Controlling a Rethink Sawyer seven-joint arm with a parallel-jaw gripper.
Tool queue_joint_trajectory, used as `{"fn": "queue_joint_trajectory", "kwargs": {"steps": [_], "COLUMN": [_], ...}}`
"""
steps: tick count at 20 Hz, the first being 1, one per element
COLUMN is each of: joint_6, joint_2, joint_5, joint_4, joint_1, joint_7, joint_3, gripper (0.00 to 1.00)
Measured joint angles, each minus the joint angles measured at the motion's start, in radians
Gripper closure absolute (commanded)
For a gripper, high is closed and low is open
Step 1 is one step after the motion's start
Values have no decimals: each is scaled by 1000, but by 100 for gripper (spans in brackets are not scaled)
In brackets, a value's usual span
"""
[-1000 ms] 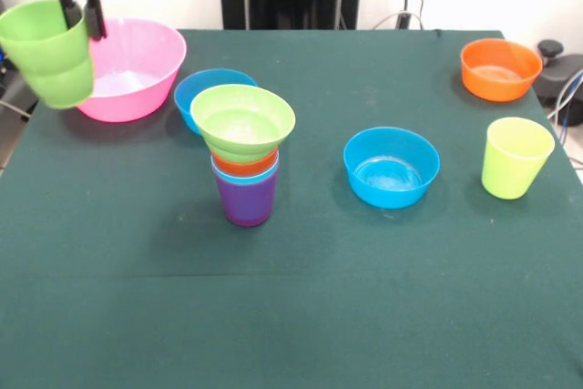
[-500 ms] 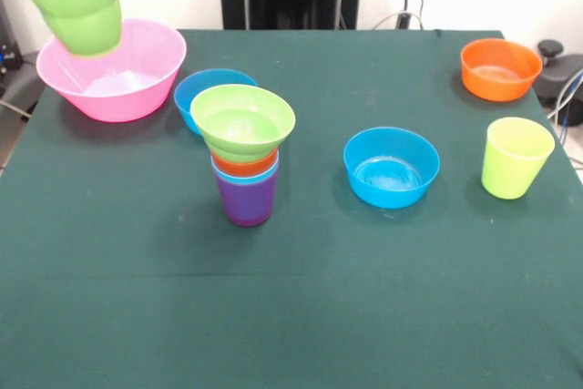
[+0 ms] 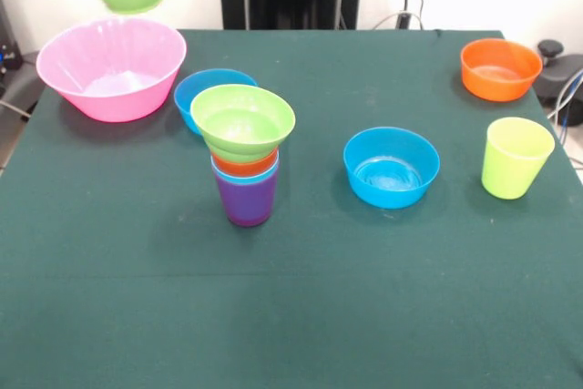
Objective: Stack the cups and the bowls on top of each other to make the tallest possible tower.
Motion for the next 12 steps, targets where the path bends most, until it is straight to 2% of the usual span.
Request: {"fn": "queue_joint_trajectory", "kwargs": {"steps": [7, 12], "joint_6": [-11, -61], "joint_2": [-21, -34], "joint_5": [29, 44], "joint_4": [43, 87], "joint_1": [46, 88], "joint_7": [0, 17], "joint_3": [-17, -41], "gripper": [100, 100]}}
